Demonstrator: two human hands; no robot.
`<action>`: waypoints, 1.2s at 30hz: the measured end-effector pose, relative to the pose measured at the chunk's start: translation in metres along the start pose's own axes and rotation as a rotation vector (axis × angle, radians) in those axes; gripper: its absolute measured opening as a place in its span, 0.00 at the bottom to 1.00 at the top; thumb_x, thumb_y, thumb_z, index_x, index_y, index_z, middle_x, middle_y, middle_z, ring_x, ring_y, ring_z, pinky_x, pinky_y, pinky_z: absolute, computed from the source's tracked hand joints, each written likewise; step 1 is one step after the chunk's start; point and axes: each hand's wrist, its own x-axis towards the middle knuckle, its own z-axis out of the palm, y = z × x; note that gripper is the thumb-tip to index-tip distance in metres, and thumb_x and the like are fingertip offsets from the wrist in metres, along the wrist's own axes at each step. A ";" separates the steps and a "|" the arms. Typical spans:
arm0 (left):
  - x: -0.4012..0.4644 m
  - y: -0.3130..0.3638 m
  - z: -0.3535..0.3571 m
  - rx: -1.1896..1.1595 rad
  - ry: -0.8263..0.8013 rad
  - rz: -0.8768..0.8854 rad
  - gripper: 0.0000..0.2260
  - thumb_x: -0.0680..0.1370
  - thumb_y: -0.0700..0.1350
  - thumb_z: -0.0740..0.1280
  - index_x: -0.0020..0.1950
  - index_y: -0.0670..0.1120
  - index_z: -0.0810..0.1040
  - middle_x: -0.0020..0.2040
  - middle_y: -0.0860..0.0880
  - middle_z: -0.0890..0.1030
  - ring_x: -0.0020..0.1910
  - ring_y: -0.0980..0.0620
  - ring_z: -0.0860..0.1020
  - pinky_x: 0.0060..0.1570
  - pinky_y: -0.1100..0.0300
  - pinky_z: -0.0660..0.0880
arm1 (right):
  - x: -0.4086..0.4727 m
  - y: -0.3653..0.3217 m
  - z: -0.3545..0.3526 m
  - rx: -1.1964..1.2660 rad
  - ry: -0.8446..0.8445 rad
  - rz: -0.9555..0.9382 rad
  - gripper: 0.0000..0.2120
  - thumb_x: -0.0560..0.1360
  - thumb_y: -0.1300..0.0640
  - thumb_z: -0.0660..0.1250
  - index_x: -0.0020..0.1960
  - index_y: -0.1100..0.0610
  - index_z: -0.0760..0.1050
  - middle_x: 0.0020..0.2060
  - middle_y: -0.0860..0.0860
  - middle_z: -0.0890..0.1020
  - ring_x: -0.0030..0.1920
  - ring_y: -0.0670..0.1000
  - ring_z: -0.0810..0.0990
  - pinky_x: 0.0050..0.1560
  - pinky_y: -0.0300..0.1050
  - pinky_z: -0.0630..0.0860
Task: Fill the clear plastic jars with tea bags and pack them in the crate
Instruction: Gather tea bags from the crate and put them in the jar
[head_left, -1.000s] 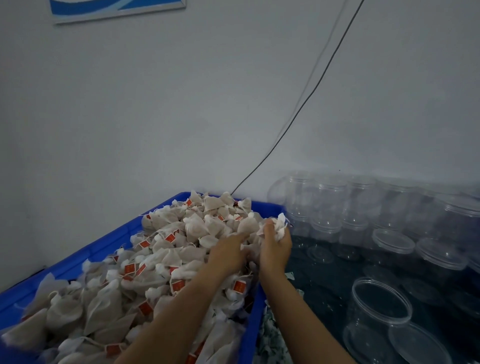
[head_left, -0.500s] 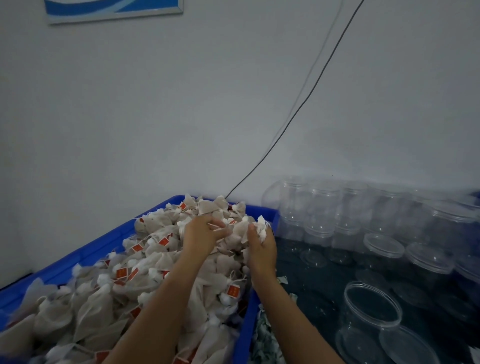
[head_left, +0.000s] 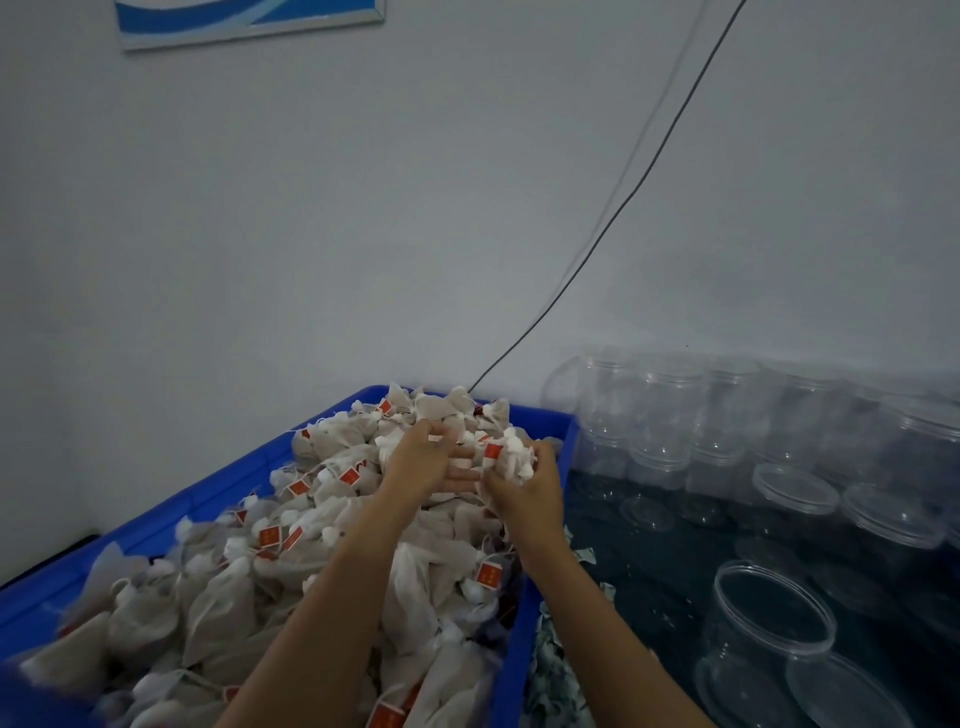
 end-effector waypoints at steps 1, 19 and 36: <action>0.002 -0.006 0.000 0.245 0.036 0.090 0.07 0.81 0.41 0.62 0.58 0.44 0.73 0.51 0.44 0.82 0.43 0.49 0.83 0.44 0.55 0.82 | 0.001 0.001 -0.001 -0.005 0.055 -0.018 0.15 0.73 0.63 0.70 0.54 0.50 0.69 0.45 0.49 0.79 0.41 0.46 0.81 0.36 0.38 0.80; 0.005 -0.036 -0.001 0.801 0.092 0.254 0.03 0.80 0.42 0.62 0.49 0.46 0.75 0.45 0.49 0.76 0.43 0.52 0.74 0.50 0.57 0.74 | 0.004 0.004 -0.008 0.126 0.328 0.049 0.12 0.76 0.60 0.67 0.42 0.45 0.70 0.40 0.42 0.77 0.40 0.43 0.77 0.40 0.40 0.76; 0.000 -0.014 -0.004 -0.039 -0.061 0.198 0.04 0.77 0.35 0.67 0.48 0.43 0.78 0.48 0.43 0.81 0.46 0.47 0.80 0.48 0.53 0.79 | -0.002 -0.009 -0.020 0.309 -0.287 0.173 0.19 0.77 0.57 0.67 0.67 0.55 0.72 0.60 0.54 0.80 0.60 0.54 0.79 0.63 0.57 0.75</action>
